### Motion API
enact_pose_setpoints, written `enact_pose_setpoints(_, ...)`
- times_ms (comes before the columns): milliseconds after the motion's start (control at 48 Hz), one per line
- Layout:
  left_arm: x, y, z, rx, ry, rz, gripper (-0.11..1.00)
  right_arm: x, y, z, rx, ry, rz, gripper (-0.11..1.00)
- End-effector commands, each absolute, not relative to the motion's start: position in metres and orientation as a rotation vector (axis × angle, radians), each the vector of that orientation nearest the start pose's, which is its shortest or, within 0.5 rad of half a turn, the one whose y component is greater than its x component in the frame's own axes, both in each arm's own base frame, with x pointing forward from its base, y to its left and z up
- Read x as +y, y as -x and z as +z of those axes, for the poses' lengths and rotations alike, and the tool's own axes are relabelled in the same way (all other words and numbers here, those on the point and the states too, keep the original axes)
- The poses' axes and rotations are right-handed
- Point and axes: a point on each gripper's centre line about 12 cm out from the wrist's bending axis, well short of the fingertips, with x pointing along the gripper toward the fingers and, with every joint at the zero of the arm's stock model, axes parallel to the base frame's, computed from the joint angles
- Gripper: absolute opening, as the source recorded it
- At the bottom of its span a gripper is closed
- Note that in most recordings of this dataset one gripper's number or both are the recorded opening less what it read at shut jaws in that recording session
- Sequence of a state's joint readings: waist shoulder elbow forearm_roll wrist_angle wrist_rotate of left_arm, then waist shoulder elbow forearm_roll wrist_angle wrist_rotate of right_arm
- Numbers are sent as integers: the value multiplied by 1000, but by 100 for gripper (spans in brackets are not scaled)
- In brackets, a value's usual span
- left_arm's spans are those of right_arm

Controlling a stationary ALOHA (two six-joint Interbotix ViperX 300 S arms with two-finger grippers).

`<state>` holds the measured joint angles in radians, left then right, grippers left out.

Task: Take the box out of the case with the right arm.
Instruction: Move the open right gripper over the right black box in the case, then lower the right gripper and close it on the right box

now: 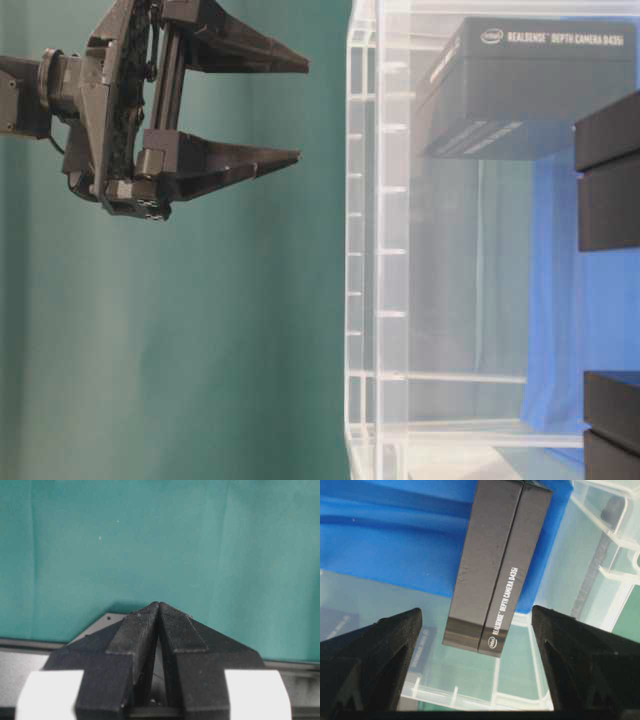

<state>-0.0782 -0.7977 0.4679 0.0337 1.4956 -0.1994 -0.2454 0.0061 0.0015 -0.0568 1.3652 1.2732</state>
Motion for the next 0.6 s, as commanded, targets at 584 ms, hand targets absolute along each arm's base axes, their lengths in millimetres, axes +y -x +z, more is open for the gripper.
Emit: enact_pose_setpoints(584,-8,-158,372,1147,109,77,0,-99,-369,316,1011,-1167,-1079,87)
